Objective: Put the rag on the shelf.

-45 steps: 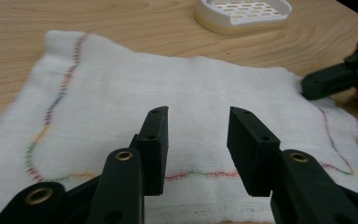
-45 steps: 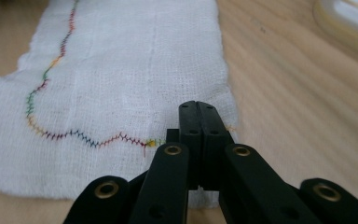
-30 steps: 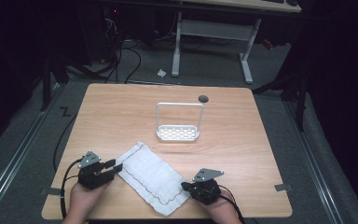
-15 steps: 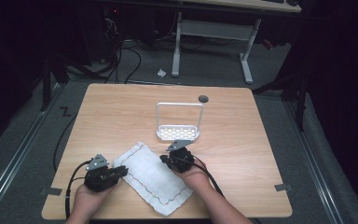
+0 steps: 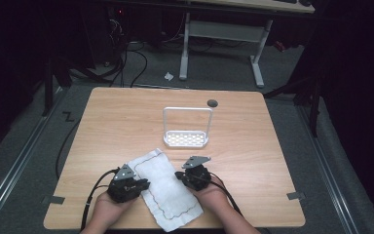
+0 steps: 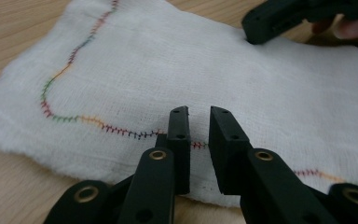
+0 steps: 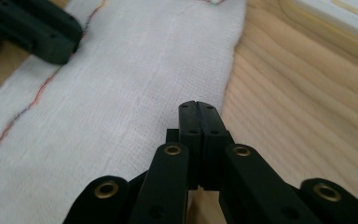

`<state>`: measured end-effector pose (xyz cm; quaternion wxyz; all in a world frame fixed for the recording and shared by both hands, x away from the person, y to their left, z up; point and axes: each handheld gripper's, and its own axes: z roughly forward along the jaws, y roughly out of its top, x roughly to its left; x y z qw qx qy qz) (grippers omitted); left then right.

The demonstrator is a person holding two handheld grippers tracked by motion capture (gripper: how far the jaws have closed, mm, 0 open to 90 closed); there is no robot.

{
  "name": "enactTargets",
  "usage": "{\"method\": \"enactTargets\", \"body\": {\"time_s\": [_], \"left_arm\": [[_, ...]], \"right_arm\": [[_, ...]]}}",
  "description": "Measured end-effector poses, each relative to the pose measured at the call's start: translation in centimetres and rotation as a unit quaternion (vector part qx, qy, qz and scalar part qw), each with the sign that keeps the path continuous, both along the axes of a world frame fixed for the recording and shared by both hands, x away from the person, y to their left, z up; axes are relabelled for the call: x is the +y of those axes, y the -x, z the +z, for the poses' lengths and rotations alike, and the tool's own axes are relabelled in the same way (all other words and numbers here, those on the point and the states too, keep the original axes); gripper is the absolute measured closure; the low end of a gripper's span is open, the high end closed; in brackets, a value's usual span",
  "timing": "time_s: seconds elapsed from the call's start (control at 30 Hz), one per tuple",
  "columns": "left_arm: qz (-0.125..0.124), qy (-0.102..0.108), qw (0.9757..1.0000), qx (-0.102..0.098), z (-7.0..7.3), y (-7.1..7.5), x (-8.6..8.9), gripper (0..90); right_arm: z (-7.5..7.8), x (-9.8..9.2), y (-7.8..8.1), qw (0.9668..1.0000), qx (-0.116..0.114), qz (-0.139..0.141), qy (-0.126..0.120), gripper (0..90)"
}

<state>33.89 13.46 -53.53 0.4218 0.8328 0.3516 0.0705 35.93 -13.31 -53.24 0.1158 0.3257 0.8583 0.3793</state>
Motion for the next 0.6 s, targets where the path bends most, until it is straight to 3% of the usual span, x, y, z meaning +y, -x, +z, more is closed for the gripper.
{"method": "enactTargets", "body": {"time_s": [0.03,0.13,0.23,0.3,0.33,0.47,0.6], "left_arm": [[-0.004,-0.004,1.0,-0.001,0.0,-0.3,-0.8,77.8],[-0.013,-0.006,0.9999,-0.003,0.1,-0.4,-1.7,77.1],[-0.023,-0.003,0.9997,-0.003,0.0,-0.6,-3.0,76.4],[-0.032,-0.007,0.9994,-0.007,0.1,-0.7,-4.1,76.1],[-0.038,-0.007,0.9992,-0.009,0.0,-1.0,-5.2,75.2],[-0.049,-0.009,0.9986,-0.018,0.0,-1.2,-6.7,75.0],[-0.058,-0.003,0.9982,-0.015,-0.1,-0.9,-7.3,75.0]], "right_arm": [[0.0,-1.2,1.1,1.0,0.003,-0.005,-0.004,90.0],[-0.1,-2.1,1.9,0.9999,0.003,-0.008,-0.007,90.0],[-0.1,-3.9,3.9,0.9999,-0.001,-0.014,-0.001,90.0],[-0.1,-4.3,4.4,0.9999,-0.006,-0.015,0.002,90.0],[-0.1,-5.1,5.4,0.9997,-0.007,-0.022,0.003,90.0],[-0.1,-6.1,6.1,0.9996,-0.003,-0.028,-0.002,90.0],[-0.2,-7.1,6.3,0.9994,0.0,-0.034,-0.007,89.7]]}}
